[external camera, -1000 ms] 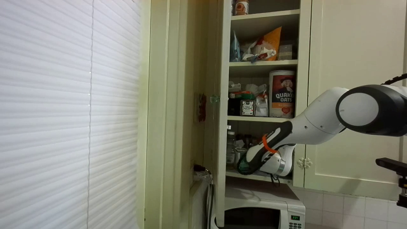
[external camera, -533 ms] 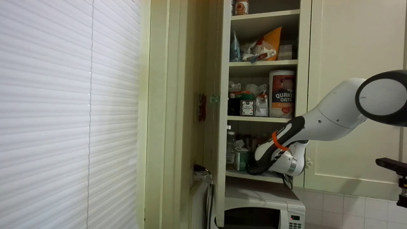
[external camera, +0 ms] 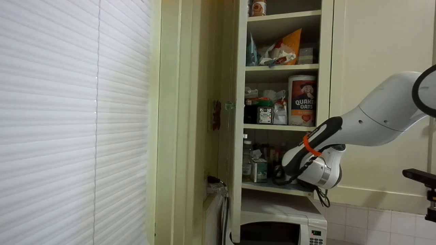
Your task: Put the bottle in the top cabinet
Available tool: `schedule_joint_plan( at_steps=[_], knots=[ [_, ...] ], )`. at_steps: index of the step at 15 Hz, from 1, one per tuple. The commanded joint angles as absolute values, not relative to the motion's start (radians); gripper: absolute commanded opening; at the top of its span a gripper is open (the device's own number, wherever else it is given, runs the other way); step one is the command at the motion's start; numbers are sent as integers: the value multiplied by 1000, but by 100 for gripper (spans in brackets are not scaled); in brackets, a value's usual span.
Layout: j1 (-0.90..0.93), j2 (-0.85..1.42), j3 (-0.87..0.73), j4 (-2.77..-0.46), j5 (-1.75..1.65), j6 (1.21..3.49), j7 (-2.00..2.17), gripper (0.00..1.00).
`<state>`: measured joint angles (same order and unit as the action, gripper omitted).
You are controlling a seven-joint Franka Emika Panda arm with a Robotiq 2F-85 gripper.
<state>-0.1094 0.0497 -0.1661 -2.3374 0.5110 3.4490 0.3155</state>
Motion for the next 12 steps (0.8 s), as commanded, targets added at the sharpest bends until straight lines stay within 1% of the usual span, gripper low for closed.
schedule_joint_plan(
  at_steps=[1, 7, 11, 12],
  knots=[
    [-80, -18, -180, -2410, 611, 3410, 180, 0],
    [-103, -91, -152, -2456, 781, 3393, -140, 0],
    [-144, -154, -84, -2451, 883, 3353, -339, 0],
    [-165, -174, -58, -2452, 898, 3310, -371, 0]
  ],
)
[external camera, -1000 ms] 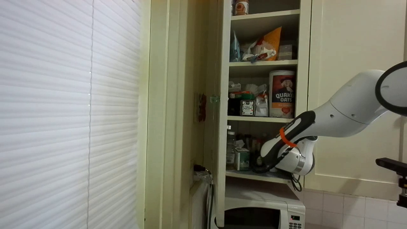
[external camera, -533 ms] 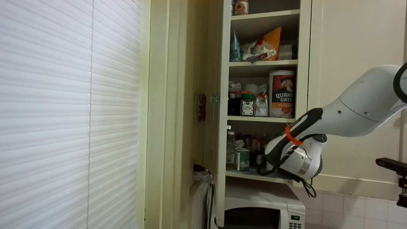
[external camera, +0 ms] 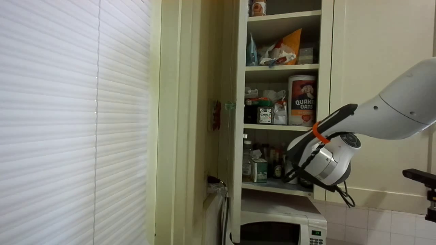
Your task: Put the bottle in the top cabinet
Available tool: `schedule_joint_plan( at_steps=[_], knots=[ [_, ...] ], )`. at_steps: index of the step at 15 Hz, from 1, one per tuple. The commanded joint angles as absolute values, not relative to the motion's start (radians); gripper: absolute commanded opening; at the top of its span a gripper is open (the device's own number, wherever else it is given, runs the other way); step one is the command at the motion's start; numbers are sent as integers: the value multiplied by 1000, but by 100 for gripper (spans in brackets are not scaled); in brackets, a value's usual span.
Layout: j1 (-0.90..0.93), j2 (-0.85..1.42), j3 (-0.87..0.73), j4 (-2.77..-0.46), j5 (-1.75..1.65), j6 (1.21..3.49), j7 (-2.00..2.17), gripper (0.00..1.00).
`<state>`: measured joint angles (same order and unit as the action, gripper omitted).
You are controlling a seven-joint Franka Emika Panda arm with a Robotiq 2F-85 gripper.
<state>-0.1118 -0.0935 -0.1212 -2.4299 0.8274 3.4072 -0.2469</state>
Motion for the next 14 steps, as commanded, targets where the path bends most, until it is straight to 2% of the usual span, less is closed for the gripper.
schedule_joint_plan(
  at_steps=[1, 6, 7, 8, 11, 12, 14],
  knots=[
    [-197, -188, -27, -2456, 899, 3272, -389, 0],
    [-447, -311, 178, -2470, 549, 2913, -119, 0],
    [-515, -343, 234, -2455, 465, 2840, -45, 26],
    [-554, -380, 269, -2432, 382, 2771, 36, 27],
    [-615, -471, 338, -2323, 232, 2573, 196, 49],
    [-501, -482, 236, -2282, 107, 2521, 297, 56],
    [-476, -504, 231, -2185, 7, 2385, 382, 71]
  ],
)
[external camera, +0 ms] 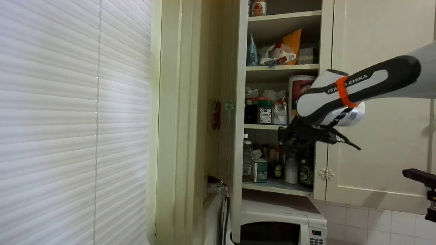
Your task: Put the bottle in the top cabinet
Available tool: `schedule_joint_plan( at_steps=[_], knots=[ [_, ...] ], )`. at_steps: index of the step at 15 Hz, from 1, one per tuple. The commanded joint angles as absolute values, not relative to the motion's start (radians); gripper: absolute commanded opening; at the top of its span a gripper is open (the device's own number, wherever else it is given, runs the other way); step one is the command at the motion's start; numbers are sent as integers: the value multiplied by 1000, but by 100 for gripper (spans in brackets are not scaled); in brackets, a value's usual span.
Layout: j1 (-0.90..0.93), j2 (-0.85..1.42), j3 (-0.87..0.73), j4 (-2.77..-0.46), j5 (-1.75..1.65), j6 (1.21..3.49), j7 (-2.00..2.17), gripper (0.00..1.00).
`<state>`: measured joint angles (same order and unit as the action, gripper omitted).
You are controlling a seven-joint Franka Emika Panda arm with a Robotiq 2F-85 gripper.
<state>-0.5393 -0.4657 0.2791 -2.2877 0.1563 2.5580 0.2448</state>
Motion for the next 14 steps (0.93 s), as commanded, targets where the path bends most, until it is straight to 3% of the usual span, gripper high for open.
schedule_joint_plan(
  at_steps=[1, 4, 10, 14],
  knots=[
    [-453, -506, 217, -2145, -29, 2324, 406, 78],
    [-397, -507, 169, -2062, -99, 2156, 439, 99],
    [-288, -496, 22, -2027, -43, 1967, 400, 100],
    [-264, -494, -19, -2039, -56, 1985, 405, 100]
  ],
)
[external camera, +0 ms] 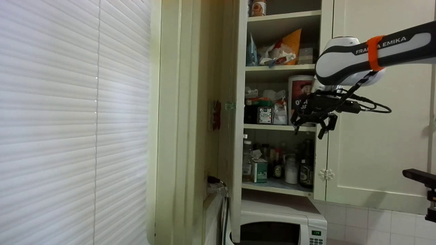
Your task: Put the bottle in the top cabinet
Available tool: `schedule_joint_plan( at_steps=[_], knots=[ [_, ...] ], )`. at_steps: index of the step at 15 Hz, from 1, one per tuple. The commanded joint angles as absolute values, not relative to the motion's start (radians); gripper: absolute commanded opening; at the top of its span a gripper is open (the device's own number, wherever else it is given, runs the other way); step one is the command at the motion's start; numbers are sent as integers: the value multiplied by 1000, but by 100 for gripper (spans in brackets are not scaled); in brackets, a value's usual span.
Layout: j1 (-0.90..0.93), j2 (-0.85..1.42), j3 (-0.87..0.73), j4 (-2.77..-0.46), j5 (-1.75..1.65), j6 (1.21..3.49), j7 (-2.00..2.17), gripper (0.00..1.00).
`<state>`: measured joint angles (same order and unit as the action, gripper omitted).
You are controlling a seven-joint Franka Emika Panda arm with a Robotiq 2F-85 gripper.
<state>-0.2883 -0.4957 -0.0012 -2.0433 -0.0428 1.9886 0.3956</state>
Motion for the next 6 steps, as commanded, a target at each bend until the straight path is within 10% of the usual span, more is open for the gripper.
schedule_joint_plan(
  at_steps=[1, 6],
  knots=[
    [-260, -490, -29, -2040, -49, 1985, 398, 100],
    [-253, -486, -34, -2039, -42, 1984, 396, 100]
  ],
)
